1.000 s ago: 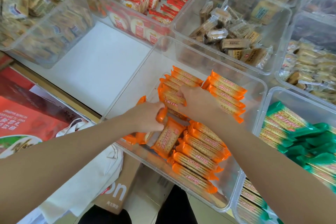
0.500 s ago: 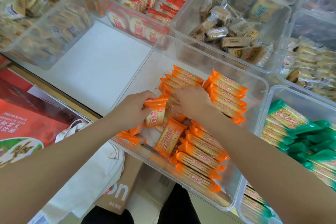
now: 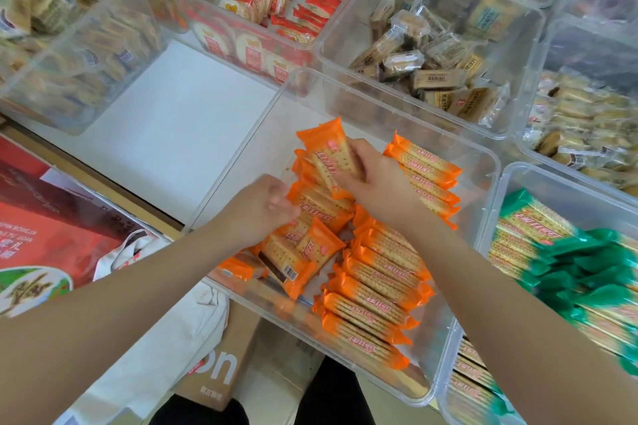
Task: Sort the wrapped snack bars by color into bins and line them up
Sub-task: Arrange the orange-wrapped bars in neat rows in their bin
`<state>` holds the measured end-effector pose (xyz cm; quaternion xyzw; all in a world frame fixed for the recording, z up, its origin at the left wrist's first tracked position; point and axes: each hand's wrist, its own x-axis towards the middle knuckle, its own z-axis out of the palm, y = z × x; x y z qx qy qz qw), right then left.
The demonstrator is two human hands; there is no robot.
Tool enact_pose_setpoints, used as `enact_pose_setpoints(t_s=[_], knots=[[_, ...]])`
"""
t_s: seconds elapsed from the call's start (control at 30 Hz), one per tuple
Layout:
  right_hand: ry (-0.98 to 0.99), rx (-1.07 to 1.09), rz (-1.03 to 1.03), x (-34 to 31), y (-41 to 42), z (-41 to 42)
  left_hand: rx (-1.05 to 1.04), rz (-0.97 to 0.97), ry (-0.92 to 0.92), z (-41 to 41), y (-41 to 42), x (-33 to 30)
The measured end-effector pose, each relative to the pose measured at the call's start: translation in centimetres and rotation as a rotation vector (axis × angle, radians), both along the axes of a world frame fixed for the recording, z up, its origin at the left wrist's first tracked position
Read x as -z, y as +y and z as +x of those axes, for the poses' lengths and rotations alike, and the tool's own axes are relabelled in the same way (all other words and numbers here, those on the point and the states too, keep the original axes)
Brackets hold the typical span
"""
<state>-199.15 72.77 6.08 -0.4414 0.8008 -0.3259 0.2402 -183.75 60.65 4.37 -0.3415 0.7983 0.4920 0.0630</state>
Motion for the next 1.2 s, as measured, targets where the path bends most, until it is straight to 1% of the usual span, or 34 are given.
enact_pose_setpoints(t_s=[0.1, 0.13, 0.2, 0.27, 0.37, 0.47, 0.53, 0.57, 0.63, 0.7, 0.77, 0.8, 0.87, 0.9, 1.0, 1.2], knots=[[0.058, -0.039, 0.049, 0.0, 0.6, -0.5, 0.518, -0.223, -0.218, 0.0, 1.2, 1.0], [0.084, -0.072, 0.076, 0.2, 0.7, -0.4, 0.631, -0.292, -0.264, -0.2, 1.7, 1.3], [0.134, -0.139, 0.122, 0.2, 0.8, -0.2, 0.734, -0.43, -0.305, -0.7, 2.2, 1.9], [0.171, -0.177, 0.148, 0.2, 0.7, 0.0, 0.777, -0.55, -0.309, -1.0, 2.3, 2.4], [0.2, -0.223, 0.18, 0.0, 0.3, 0.5, 0.768, -0.601, -0.328, -1.0, 2.6, 2.7], [0.314, -0.27, 0.334, 0.5, -0.5, 1.0, 0.802, -0.726, -0.362, -1.0, 2.7, 2.8], [0.409, -0.304, 0.42, 0.9, -1.0, 1.5, 0.778, -0.744, -0.414, -1.3, 2.7, 2.8], [0.443, -0.309, 0.442, 1.1, -1.1, 1.7, 0.748, -0.703, -0.465, -1.5, 2.9, 2.6], [0.475, -0.292, 0.462, 1.3, -1.2, 1.8, 0.667, -0.548, -0.545, -1.9, 3.0, 2.4], [0.493, -0.288, 0.477, 1.3, -1.1, 1.9, 0.593, -0.43, -0.555, -2.3, 3.0, 2.4], [0.528, -0.307, 0.488, 1.2, -1.0, 2.0, 0.539, -0.335, -0.514, -2.4, 2.9, 2.4], [0.537, -0.31, 0.485, 1.2, -1.0, 2.1, 0.514, -0.275, -0.457, -2.3, 2.9, 2.3], [0.523, -0.301, 0.474, 1.1, -0.9, 2.0, 0.531, -0.209, -0.353, -2.0, 2.8, 1.8], [0.507, -0.302, 0.471, 1.1, -0.9, 1.9, 0.565, -0.218, -0.314, -1.8, 2.5, 1.6], [0.492, -0.33, 0.501, 1.0, -0.6, 2.0, 0.708, -0.374, -0.27, -1.1, 1.1, 1.1], [0.625, -0.325, 0.518, 2.1, -1.1, 2.9, 0.977, -0.694, -0.295, -0.5, -1.2, -0.2]])
